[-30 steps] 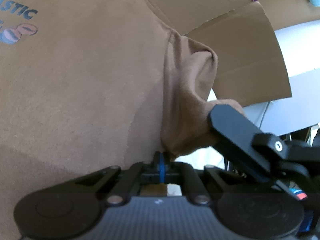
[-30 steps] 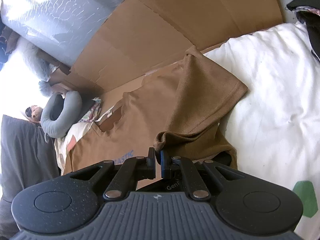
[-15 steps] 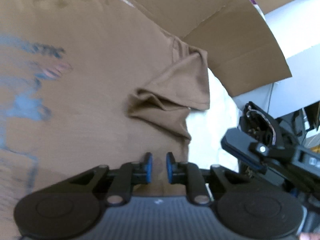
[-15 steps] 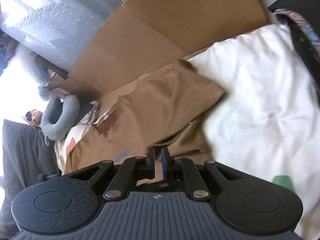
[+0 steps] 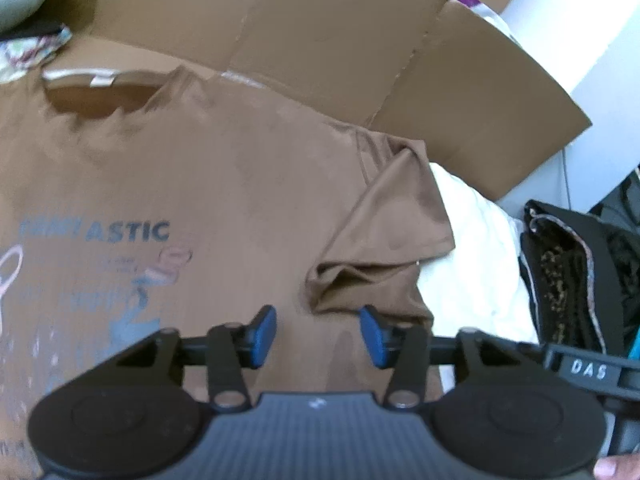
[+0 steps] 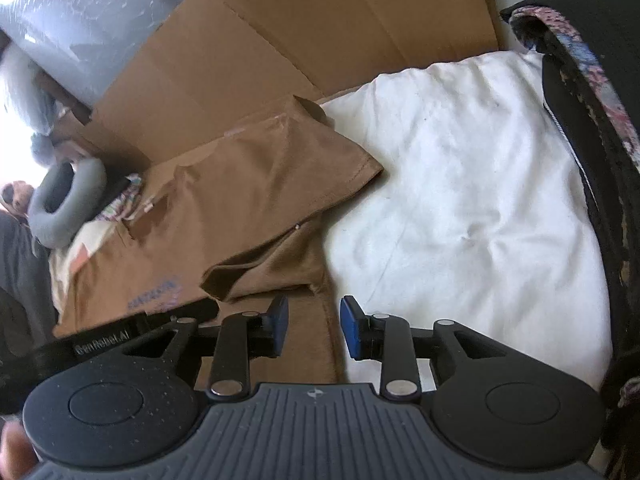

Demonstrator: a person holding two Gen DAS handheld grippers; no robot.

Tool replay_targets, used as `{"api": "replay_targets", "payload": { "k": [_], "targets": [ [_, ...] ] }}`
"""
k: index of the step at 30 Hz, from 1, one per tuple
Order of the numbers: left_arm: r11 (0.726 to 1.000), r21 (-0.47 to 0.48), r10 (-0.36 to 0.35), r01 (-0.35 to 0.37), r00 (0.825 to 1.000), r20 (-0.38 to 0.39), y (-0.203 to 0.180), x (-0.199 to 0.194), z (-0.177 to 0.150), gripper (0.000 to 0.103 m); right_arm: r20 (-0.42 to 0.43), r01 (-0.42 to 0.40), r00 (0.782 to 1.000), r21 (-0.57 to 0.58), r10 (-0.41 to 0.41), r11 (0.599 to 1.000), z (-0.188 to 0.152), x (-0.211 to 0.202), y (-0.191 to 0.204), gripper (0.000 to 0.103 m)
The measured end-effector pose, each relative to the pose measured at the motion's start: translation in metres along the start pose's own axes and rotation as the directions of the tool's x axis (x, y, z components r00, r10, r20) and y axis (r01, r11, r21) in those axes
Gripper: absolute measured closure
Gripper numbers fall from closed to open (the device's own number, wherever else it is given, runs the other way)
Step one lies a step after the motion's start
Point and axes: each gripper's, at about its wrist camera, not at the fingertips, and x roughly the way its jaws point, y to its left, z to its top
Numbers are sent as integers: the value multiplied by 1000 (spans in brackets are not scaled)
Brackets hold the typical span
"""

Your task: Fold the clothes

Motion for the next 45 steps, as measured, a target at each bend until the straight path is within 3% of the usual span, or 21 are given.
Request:
{"api": "replay_targets", "payload": {
  "k": [11, 16, 21, 24, 36, 45],
  "targets": [
    [995, 91, 40, -42, 999, 23, -8, 21, 5, 53, -16, 77, 997, -194, -82, 978, -4, 32, 20, 73],
    [989, 137, 41, -47, 998, 45, -16, 22, 9, 54, 3, 114, 993, -226, -117, 967, -3, 38, 17, 86],
    [992, 125, 25, -31, 999, 47, -17, 16, 10, 87, 7, 110, 994, -209, -111, 972, -2, 37, 13, 92],
    [992, 118, 32, -39, 998, 61, -17, 6, 9, 92, 3, 103, 995, -181, -104, 978, -1, 37, 9, 93],
    [997, 70, 21, -25, 998, 67, -23, -29, -9, 97, -5, 78, 997, -122, -79, 989, 2, 38, 1, 93],
    [999, 13, 52, -52, 998, -27, -9, -10, -26, 97, -12, 62, 998, -92, -63, 994, 5, 39, -3, 93]
  ]
}}
